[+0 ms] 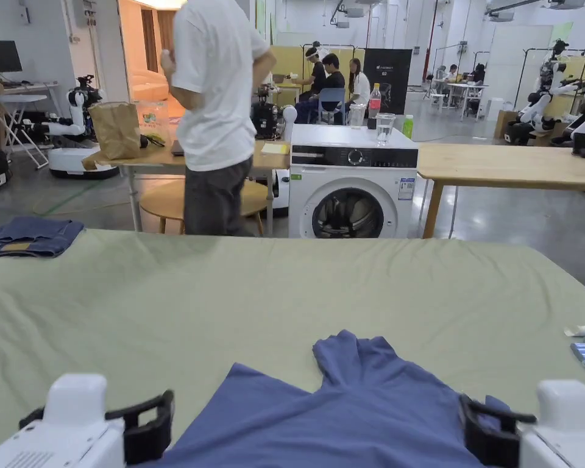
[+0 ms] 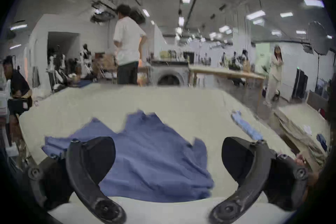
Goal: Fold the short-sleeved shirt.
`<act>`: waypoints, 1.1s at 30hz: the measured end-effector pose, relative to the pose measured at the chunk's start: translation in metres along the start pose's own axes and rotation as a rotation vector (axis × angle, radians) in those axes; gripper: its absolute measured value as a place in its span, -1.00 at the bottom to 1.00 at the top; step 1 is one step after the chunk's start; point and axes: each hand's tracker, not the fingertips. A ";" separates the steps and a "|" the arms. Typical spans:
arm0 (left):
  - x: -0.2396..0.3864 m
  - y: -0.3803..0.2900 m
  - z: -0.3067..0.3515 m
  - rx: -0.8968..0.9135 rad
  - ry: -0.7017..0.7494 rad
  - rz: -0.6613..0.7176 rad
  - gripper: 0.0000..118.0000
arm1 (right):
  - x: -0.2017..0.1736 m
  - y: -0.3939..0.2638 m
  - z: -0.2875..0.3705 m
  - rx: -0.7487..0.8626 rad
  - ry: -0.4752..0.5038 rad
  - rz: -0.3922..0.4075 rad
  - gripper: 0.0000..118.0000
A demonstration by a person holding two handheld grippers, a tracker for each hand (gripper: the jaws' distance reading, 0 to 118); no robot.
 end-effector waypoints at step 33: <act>-0.122 -0.124 -0.156 -0.748 0.081 0.142 0.29 | -0.078 -0.040 -0.068 -0.177 0.009 -0.012 -1.00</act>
